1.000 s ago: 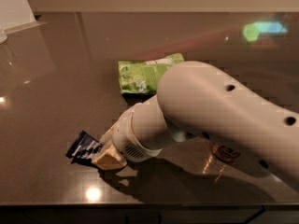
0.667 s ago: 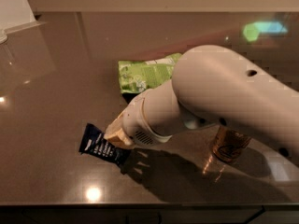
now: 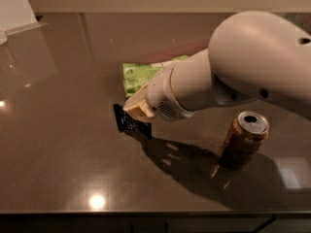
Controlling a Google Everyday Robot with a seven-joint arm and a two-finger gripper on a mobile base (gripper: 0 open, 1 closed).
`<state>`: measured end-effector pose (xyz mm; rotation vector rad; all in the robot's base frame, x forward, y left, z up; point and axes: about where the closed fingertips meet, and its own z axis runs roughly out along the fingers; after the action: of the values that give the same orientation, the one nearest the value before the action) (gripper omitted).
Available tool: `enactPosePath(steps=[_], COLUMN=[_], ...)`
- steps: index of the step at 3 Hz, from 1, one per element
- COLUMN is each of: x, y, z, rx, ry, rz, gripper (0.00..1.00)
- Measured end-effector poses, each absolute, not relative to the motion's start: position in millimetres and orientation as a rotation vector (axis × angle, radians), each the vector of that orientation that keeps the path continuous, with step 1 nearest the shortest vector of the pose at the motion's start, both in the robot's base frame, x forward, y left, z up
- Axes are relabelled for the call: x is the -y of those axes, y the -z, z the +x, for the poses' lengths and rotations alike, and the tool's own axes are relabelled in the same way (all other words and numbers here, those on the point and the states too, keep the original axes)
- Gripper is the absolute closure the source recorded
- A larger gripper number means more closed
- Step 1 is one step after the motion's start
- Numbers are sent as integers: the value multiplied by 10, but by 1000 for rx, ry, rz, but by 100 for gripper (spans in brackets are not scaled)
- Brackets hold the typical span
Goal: Move rxbar blueberry near green rice chip bag
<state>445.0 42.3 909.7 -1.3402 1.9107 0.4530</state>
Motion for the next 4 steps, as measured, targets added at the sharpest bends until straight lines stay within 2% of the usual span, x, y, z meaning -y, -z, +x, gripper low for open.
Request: enactPosePath(steps=[2,3,4], x=[-147,-18,96], y=[-9308,-9316,-9299], z=[4990,5220,5399], rx=[-1922,-1937,-1942], ry=[-351,-303,-272], rz=[-1256,-1235,-1234], gripper=[100,82,59])
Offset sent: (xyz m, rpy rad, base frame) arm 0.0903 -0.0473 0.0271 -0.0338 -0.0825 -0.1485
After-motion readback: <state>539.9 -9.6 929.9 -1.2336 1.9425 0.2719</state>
